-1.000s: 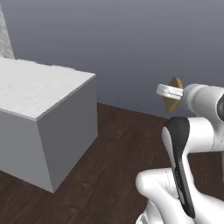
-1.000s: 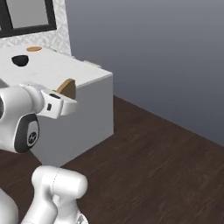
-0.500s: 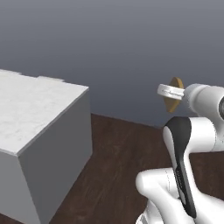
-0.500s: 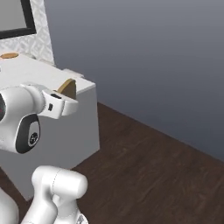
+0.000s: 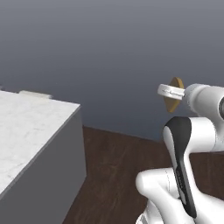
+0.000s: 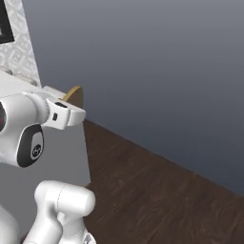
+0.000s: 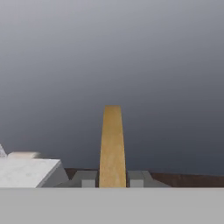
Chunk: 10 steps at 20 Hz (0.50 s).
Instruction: Start the toaster. Once the lever pops up, take the bread to the plate on the dining counter.
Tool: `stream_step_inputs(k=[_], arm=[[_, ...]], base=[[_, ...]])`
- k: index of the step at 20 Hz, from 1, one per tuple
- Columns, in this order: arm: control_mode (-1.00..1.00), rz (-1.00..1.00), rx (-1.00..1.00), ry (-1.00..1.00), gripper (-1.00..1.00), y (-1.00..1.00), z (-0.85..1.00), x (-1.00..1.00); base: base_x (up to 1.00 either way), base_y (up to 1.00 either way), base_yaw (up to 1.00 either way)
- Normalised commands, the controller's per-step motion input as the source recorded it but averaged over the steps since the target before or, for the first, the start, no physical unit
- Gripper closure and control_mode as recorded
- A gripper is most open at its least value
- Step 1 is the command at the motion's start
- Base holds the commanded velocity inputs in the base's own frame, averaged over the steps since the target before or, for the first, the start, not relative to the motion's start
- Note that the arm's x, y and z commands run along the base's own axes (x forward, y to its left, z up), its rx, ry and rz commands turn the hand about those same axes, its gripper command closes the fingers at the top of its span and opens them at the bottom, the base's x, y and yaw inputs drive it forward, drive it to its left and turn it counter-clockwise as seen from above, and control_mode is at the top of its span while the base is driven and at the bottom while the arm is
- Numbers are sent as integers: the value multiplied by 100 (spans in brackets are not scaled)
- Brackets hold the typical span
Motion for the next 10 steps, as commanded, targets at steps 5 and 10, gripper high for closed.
stream_step_inputs(k=[5, 10], arm=[[100, 0, 0, 0, 100, 0, 0, 0], [100, 0, 0, 0, 100, 0, 0, 0]], base=[[100, 0, -4], [100, -3, 1]])
